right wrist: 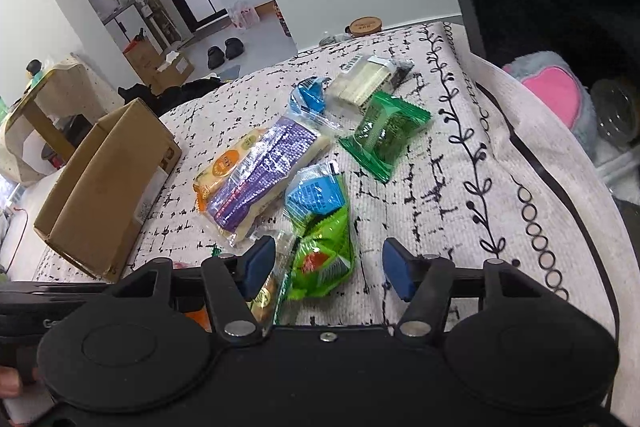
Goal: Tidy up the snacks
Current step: 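Grasp an orange packet with the left tool while the right tool grasps a green packet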
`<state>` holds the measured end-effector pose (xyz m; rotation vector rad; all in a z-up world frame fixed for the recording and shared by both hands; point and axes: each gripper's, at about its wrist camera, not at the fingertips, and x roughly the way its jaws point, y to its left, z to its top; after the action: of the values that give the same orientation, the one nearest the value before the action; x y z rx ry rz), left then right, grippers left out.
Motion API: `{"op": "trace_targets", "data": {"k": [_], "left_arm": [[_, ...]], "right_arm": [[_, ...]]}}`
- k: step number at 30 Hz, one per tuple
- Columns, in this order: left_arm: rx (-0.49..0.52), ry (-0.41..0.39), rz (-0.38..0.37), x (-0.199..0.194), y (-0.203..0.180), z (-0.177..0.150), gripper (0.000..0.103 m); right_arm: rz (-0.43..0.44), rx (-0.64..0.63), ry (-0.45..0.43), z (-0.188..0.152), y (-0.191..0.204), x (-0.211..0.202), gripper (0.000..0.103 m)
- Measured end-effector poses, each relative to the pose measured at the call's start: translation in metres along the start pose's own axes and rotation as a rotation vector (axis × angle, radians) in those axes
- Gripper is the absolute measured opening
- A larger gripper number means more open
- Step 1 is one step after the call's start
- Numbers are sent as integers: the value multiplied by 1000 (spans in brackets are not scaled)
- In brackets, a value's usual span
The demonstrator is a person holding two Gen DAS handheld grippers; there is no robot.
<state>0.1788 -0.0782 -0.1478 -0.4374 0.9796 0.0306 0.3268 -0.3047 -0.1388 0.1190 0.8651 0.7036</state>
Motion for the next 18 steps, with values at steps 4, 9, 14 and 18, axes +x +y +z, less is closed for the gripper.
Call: {"op": "trace_targets", "data": {"k": [4,9,14,18], "left_arm": [[0,-11,6,-6,5,2,18],[-13,-26,19,-14,14,4,18],[-29,-44,32,-24,24,8,18],[-38,-60,45,-32,30,10,18]], "right_arm": [[-9,-28,-2,0,8,3,56],[-7,-62,20,0,18,11,48],[-52,-79,29,-3,20,22,40],[-61,-71,23,-5,21,22,32]]}}
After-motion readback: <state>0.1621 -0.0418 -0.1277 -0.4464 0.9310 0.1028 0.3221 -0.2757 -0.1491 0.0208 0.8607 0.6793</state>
